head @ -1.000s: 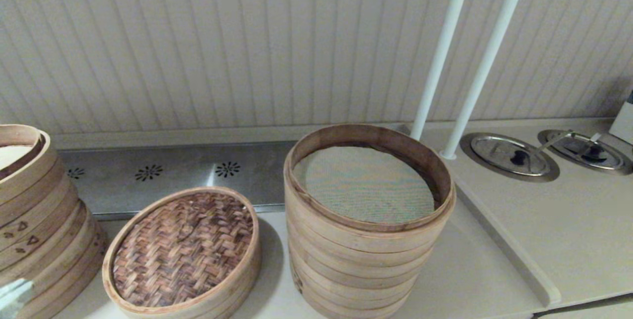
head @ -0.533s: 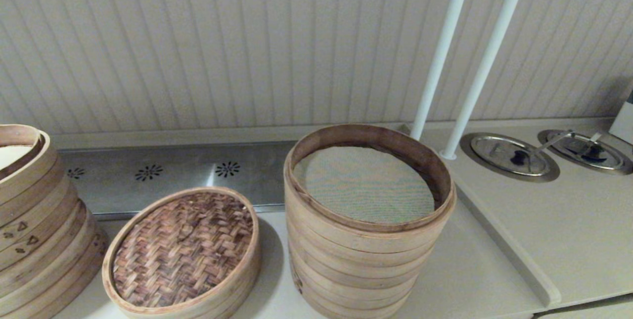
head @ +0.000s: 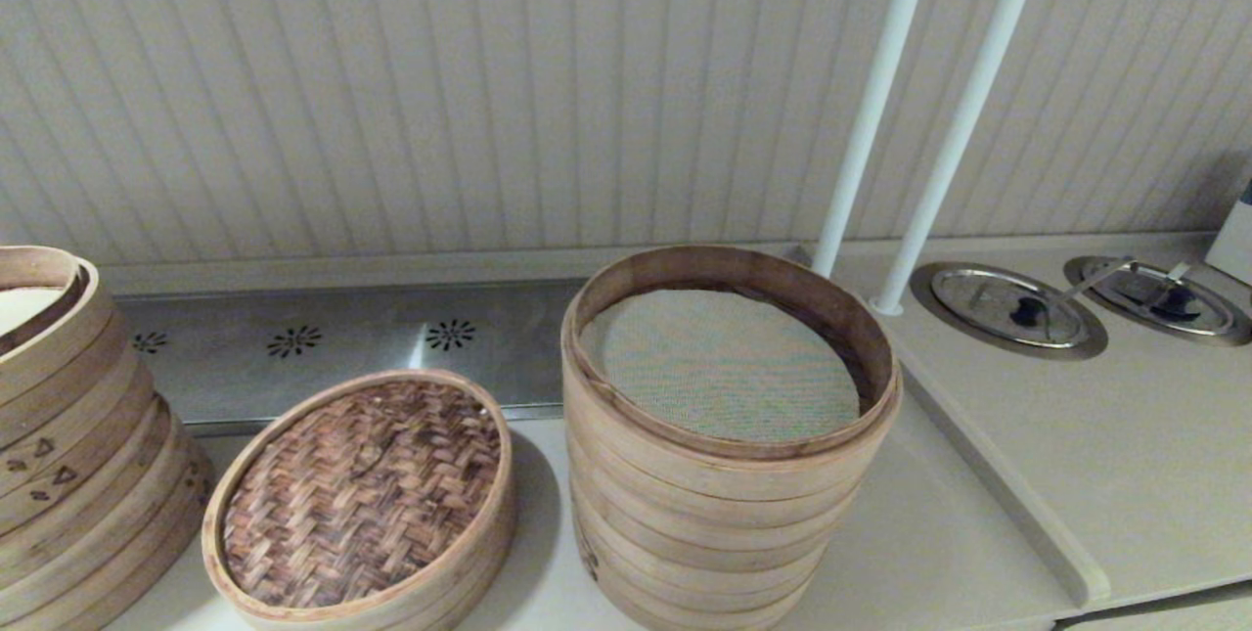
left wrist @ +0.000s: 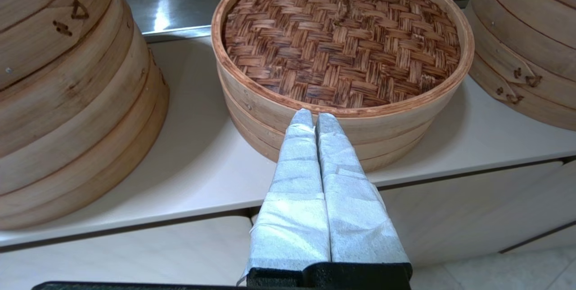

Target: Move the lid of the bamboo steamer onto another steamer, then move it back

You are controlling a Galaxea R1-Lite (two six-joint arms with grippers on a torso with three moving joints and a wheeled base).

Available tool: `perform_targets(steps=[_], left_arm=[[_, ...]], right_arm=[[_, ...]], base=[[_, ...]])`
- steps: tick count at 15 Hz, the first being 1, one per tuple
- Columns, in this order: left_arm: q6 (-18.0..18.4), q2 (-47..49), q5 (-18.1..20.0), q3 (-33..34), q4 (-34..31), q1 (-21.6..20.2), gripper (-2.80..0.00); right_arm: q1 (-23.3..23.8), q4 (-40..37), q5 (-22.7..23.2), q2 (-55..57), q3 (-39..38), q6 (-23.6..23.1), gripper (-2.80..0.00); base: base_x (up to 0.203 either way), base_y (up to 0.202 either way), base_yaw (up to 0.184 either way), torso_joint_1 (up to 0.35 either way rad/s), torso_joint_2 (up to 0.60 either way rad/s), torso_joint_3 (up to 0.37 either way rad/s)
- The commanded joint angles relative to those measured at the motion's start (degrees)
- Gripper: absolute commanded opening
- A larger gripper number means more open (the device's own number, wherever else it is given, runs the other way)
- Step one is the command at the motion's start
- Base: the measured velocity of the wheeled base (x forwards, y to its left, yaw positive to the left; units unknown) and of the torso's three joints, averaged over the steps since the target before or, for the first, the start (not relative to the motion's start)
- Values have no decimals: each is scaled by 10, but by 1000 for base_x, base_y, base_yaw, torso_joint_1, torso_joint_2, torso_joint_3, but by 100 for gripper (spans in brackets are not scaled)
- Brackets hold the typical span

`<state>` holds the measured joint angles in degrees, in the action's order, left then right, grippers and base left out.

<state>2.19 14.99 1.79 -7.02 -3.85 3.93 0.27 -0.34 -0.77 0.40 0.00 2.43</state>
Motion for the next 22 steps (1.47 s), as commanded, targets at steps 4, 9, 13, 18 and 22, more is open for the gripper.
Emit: perform_targets(steps=[4,9,13,18,22], left_arm=[[0,-104,20,24,-33,-35,-280],[4,-153,38,32,-11,-37,-280],[8,-153,-3,50,24,-37,-280],[22,-153,-13,68,36,-37,-280],[17,-150,-13,69,37,-36,-280]], right_arm=[[0,0,0,0,-2,0,-280],[0,0,0,0,-2,0,-280],[0,0,0,0,-2,0,-280],[0,0,0,0,-2,0,-280],[0,0,0,0,-2,0,-280]], base=[[0,0,0,0,0,0],[0,0,0,0,0,0],[0,0,0,0,0,0],[0,0,0,0,0,0],[0,0,0,0,0,0]])
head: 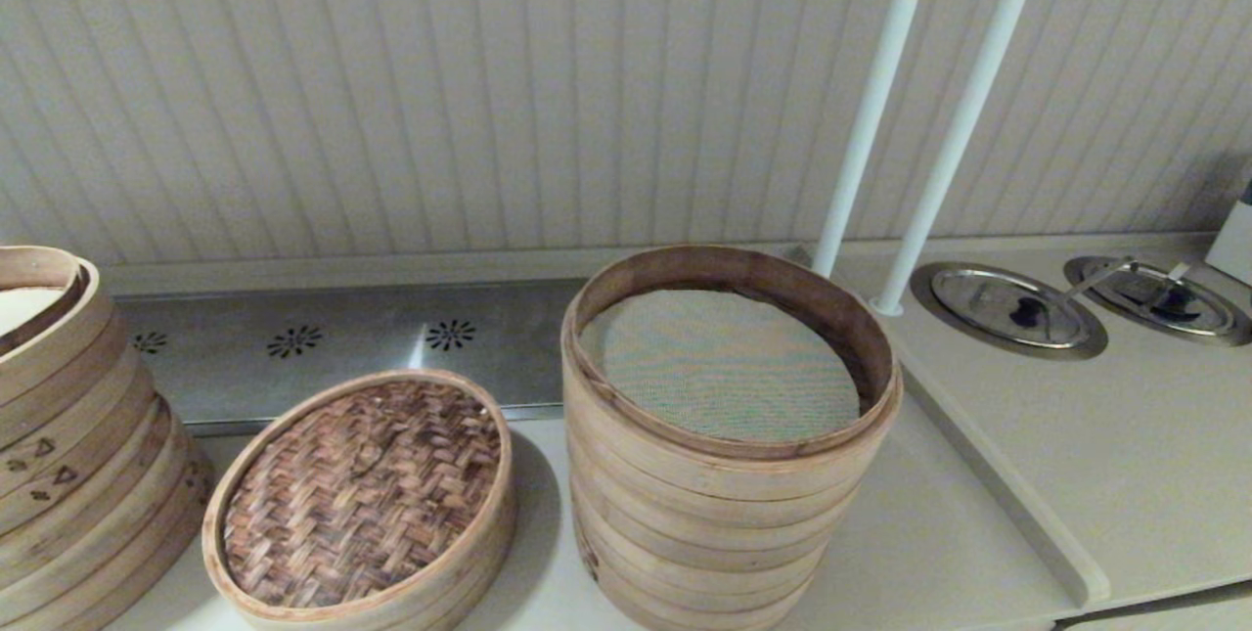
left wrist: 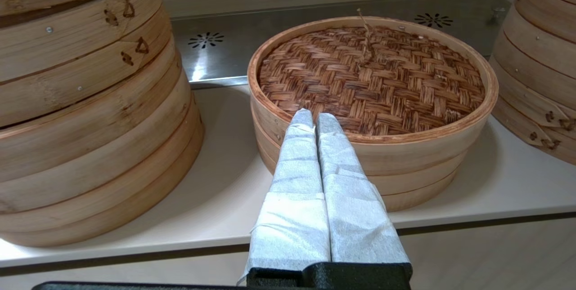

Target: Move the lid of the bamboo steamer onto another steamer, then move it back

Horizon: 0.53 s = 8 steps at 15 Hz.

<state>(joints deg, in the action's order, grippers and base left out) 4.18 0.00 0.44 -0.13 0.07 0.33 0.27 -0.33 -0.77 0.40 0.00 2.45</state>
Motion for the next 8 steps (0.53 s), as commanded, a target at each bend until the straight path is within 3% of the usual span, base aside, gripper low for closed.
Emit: perform_targets(steps=[1,8], left_arm=[[-1,-1,1,1,-3,0,-280],[-4,-1,0,1,-2,0,-280]], right_arm=[[0,0,1,0,-2,0,-280],[0,0,0,0,-2,0,-280]], base=[[0,0,0,0,0,0],[0,0,0,0,0,0]])
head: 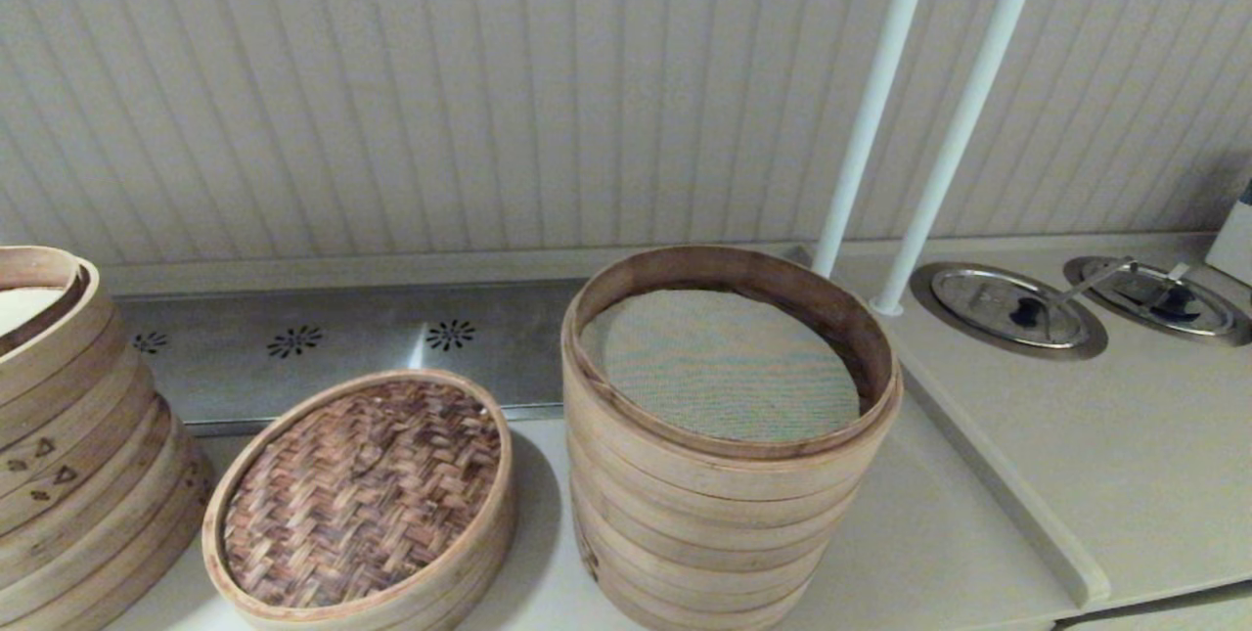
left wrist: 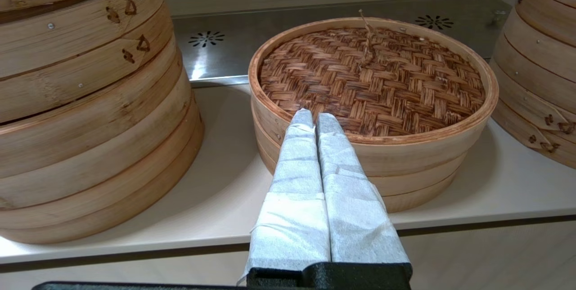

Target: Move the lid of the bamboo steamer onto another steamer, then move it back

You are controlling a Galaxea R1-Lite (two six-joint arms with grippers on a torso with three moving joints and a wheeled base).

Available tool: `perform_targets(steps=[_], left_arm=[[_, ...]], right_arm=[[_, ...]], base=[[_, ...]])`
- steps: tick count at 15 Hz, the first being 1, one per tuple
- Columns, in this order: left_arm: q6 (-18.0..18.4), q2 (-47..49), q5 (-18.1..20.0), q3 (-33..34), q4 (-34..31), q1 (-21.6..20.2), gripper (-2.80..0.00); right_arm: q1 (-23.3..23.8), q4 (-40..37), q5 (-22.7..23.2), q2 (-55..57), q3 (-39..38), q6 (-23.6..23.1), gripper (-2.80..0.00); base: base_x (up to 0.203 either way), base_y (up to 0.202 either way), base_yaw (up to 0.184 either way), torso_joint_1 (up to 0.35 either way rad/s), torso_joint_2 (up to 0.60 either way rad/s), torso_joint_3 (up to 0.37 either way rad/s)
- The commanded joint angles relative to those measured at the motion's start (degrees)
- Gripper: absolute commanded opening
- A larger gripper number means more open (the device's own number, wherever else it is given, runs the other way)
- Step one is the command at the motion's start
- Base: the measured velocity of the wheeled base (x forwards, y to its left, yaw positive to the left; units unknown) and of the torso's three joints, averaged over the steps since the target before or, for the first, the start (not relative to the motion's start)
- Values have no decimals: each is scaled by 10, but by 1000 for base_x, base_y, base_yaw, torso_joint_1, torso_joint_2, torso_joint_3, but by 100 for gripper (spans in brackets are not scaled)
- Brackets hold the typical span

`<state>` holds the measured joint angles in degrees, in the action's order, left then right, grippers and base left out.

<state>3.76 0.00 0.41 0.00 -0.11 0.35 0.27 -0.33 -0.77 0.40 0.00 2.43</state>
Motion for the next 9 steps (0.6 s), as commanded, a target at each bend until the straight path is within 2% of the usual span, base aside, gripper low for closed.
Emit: perform_targets(steps=[1,9], left_arm=[[0,-1,0,0,-1,0,-280],[-1,0,0,0,-1,0,-280]], right_arm=[[0,0,0,-1,-2,0,-280],[0,0,0,-1,-2,0,-280]], base=[[0,0,0,0,0,0],[0,0,0,0,0,0]])
